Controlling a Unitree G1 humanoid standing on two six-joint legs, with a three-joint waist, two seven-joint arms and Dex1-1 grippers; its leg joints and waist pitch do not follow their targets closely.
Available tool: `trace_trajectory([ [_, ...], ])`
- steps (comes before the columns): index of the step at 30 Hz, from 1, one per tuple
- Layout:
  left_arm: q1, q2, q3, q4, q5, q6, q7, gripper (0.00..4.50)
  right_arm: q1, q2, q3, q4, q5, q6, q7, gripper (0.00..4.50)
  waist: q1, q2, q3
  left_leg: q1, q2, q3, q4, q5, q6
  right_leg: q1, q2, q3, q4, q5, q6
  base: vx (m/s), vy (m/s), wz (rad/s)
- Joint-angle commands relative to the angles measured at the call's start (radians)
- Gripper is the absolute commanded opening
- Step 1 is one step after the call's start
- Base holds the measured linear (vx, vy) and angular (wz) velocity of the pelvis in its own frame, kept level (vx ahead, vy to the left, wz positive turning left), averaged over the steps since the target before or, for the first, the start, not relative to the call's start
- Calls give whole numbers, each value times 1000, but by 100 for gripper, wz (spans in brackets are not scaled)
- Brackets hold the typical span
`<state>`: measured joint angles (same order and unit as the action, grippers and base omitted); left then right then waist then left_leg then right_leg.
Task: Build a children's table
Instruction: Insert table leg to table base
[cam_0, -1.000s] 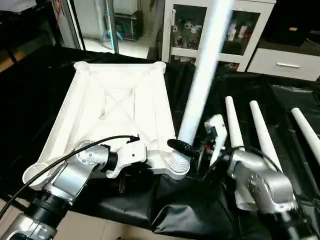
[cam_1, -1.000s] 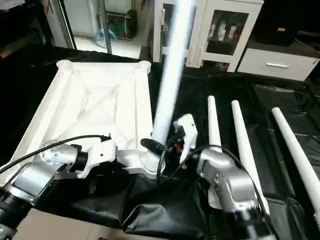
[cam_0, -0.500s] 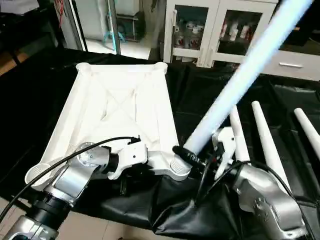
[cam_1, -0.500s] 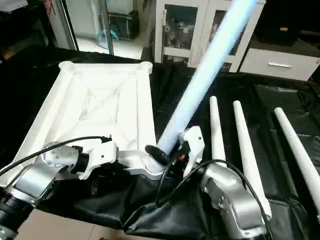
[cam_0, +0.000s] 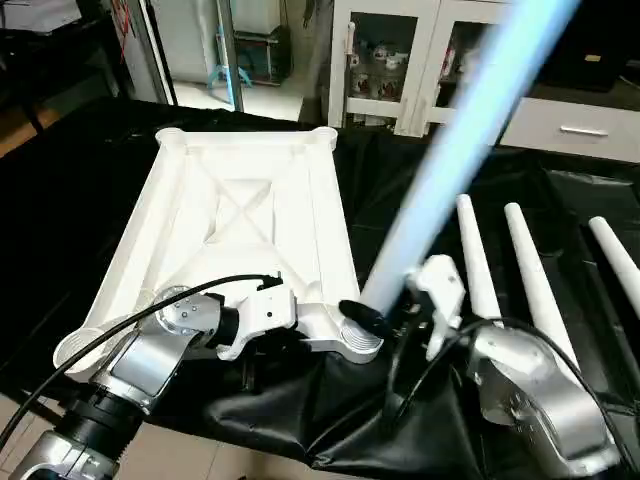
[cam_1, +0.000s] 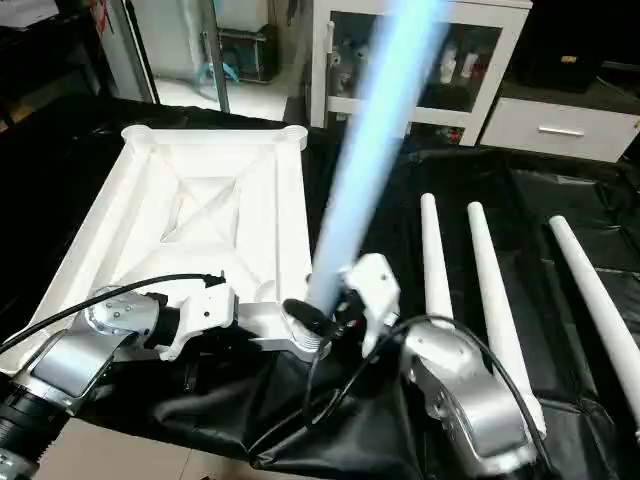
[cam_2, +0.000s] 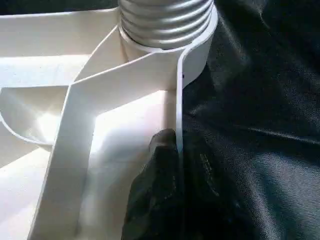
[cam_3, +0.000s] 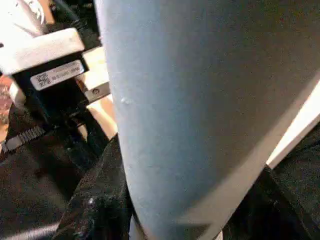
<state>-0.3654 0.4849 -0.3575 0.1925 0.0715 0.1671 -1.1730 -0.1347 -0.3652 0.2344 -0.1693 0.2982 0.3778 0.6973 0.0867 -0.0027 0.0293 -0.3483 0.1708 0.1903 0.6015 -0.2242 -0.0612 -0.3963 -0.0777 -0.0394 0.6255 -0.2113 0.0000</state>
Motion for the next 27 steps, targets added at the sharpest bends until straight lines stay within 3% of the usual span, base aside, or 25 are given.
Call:
trace_trajectory([
  [1, 0, -12, 32, 15, -32, -13, 42, 0, 6, -22, 42, 82, -41, 87, 15, 186, -8, -14, -33, 0, 58, -26, -86, -168, 22, 33, -67, 50, -87, -241, -150, 0, 0, 0],
  [8, -1, -8, 38, 18, -32, -13, 47, 0, -55, -1, 43, 215, -46, 112, 8, 186, -16, -16, -31, 2, 59, -29, -91, -231, -1, 28, -69, 50, -94, -313, -144, 0, 0, 0],
  [14, 0, -10, 38, 19, -32, -14, 51, 0, -35, 3, 54, 251, -60, 91, 6, 186, -31, -19, -27, 4, 59, -33, -96, -296, -14, 23, -71, 51, -106, -406, -119, 0, 0, 0],
  [19, -3, -19, 40, 24, -37, -12, 63, 0, -19, 8, 42, 237, -52, 92, -8, 186, -36, -17, -23, 14, 61, -38, -102, -352, -21, 19, -72, 50, -115, -479, -101, 0, 0, 0],
  [22, -1, -23, 45, 24, -41, -3, 74, 0, -20, 17, 32, 246, -55, 80, -22, 186, -37, -17, -25, 12, 61, -38, -106, -336, -20, 21, -71, 50, -115, -441, -106, 0, 0, 0],
  [27, 1, -43, 58, 15, -38, 51, 119, 0, -93, 90, -16, 381, -107, 27, -173, 186, -52, -16, -22, 12, 59, -42, -107, -381, -33, 16, -73, 48, -121, -518, -97, 0, 0, 0],
])
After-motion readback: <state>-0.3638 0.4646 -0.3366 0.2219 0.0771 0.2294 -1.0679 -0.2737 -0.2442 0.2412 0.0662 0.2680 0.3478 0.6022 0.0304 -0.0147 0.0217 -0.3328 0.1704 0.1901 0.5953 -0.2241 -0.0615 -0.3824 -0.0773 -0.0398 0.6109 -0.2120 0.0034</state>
